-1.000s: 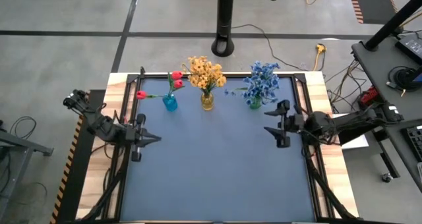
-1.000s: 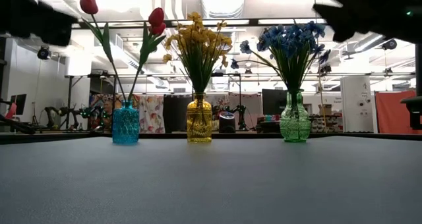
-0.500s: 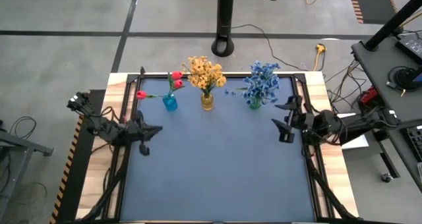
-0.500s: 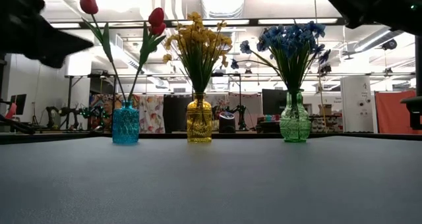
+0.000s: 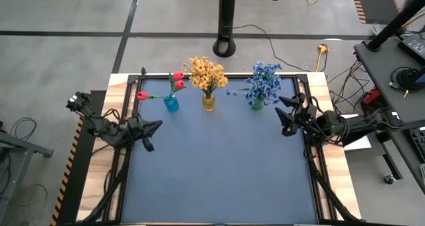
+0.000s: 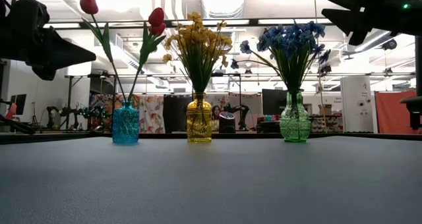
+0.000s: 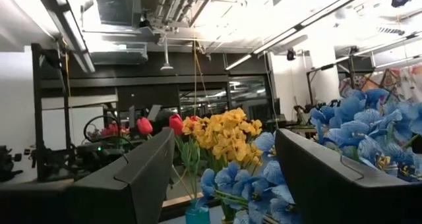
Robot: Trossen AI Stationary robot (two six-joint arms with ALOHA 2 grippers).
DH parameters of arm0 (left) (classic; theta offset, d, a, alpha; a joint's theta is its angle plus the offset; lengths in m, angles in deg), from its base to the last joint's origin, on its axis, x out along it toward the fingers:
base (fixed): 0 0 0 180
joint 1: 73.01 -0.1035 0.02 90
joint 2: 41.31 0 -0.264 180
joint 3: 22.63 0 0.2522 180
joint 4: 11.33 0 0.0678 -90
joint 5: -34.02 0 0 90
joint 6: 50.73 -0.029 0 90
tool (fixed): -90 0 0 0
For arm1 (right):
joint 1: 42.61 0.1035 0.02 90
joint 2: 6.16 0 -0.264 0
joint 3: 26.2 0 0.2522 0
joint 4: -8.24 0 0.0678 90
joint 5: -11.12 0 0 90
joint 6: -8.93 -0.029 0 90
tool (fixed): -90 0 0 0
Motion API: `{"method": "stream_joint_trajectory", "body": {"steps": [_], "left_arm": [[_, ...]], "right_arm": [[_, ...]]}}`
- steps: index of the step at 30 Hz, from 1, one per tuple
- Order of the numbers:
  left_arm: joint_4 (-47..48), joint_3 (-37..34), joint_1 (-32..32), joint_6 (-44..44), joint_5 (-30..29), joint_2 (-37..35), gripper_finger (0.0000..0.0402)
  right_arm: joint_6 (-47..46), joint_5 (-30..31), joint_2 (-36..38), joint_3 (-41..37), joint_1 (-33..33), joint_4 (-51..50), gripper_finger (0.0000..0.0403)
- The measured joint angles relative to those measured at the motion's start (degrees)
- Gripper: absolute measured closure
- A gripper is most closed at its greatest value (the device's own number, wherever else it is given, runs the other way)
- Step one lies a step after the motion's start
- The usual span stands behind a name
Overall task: Sort flowers into vase by color
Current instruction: Return to Home Position
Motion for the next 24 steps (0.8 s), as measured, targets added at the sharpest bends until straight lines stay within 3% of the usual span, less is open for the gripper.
{"method": "stream_joint_trajectory", "body": {"steps": [13,20,24], "left_arm": [[0.0,0.0,0.0,0.0,0.5,0.4,0.0401],[0.0,0.0,0.0,0.0,0.5,0.4,0.0401],[0.0,0.0,0.0,0.0,0.5,0.5,0.0402]], "right_arm": [[0.2,0.0,0.0,0.0,0.0,0.0,0.0149],[-0.1,1.9,2.9,0.0,0.5,-5.3,0.0154],[2.9,-5.3,4.9,0.0,0.5,-12.6,0.0151]]}}
